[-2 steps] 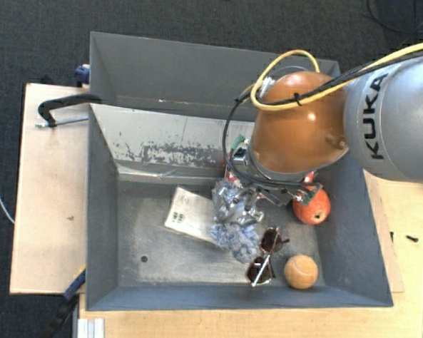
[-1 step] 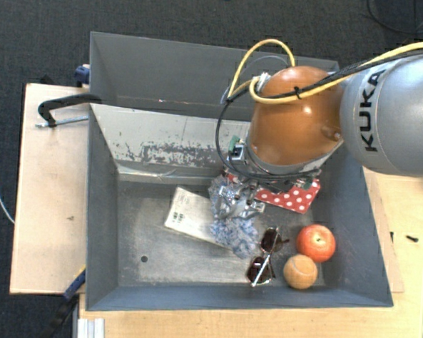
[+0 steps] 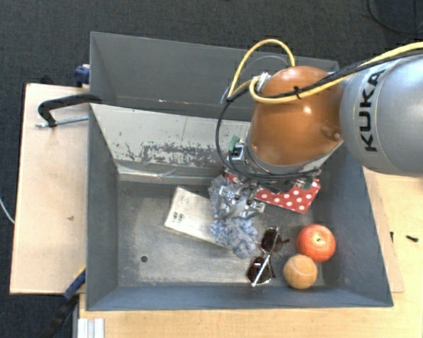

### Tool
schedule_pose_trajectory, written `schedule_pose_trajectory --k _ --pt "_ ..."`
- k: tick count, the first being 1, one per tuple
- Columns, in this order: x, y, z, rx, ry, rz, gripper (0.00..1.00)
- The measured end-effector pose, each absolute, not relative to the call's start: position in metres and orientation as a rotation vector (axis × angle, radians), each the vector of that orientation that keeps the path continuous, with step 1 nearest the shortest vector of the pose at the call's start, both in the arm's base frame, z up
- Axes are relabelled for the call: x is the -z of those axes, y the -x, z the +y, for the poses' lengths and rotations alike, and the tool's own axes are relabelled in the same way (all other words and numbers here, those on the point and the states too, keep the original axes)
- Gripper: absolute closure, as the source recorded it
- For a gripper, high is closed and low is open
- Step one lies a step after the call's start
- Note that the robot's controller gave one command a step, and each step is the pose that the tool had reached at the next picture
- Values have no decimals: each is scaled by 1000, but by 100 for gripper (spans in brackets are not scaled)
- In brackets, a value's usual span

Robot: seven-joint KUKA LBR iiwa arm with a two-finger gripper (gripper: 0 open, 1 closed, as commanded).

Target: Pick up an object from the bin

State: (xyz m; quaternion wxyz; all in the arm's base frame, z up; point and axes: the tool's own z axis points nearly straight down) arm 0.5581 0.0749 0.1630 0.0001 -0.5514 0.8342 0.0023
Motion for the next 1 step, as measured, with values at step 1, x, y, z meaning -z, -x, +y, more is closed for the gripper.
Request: schedule_pose_trajectory --k 1 --pt "-211 -551 79 -6 1730 2623 100"
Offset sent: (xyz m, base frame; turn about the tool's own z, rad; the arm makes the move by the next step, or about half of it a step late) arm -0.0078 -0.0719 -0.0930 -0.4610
